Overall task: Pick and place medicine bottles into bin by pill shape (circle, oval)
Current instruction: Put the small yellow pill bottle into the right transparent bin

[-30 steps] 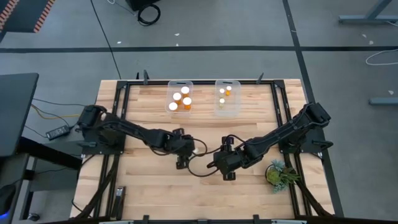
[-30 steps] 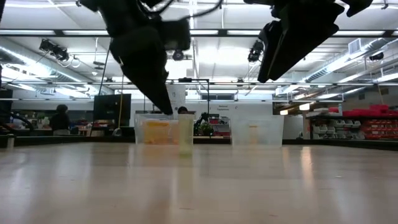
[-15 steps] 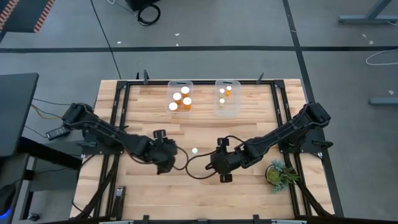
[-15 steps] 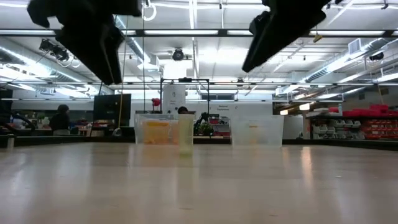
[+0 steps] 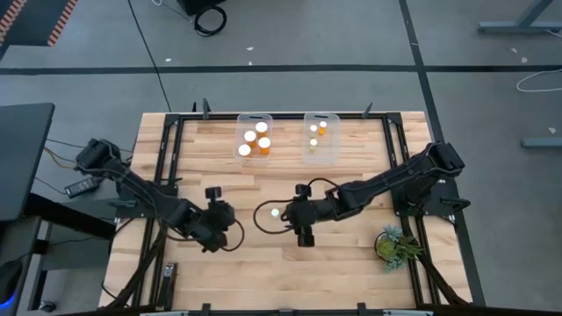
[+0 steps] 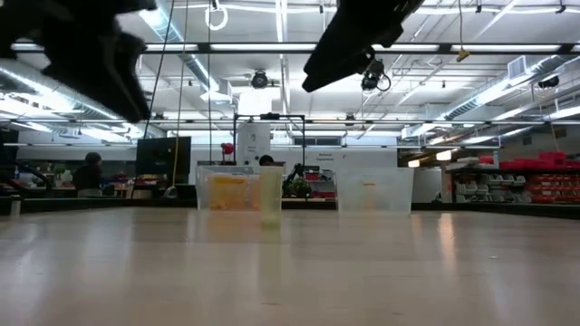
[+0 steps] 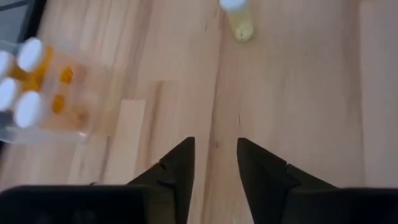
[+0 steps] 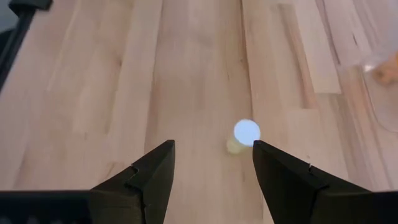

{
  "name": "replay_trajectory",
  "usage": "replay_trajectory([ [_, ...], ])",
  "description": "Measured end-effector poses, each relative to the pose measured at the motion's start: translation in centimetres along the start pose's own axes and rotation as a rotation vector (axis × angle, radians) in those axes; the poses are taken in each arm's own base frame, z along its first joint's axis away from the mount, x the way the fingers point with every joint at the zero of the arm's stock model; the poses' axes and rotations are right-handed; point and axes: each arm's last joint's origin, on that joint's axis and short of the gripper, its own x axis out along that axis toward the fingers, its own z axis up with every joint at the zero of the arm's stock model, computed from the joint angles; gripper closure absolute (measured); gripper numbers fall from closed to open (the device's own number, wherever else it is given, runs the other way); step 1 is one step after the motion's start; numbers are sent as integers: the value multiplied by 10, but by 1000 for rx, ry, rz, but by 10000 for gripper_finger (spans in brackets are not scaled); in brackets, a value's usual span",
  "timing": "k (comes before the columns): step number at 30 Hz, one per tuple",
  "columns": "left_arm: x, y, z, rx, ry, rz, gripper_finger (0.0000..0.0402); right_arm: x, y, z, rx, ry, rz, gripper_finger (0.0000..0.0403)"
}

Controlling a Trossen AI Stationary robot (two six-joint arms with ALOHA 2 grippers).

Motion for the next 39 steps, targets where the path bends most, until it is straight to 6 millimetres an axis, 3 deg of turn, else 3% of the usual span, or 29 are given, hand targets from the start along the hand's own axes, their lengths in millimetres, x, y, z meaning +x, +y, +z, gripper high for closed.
replay_trajectory([
  [5,4,7,-21,-42,-50,-29,310,1,-3,4,8,-32,23,180],
  [12,-22,32,-26,-125,-217,-109,362,0,-1,8,-10,-66,40,180],
  [17,-29,45,-42,-176,-363,-193,389,-8,0,23,-37,-99,46,180],
  [29,-19,60,-93,-283,-612,-400,395,-43,-11,70,-73,-142,3,180],
  [31,-21,63,-96,-277,-677,-442,398,-39,-15,70,-70,-123,-8,180],
  [39,-23,70,-112,-295,-836,-535,384,22,-11,48,-99,38,-11,180],
])
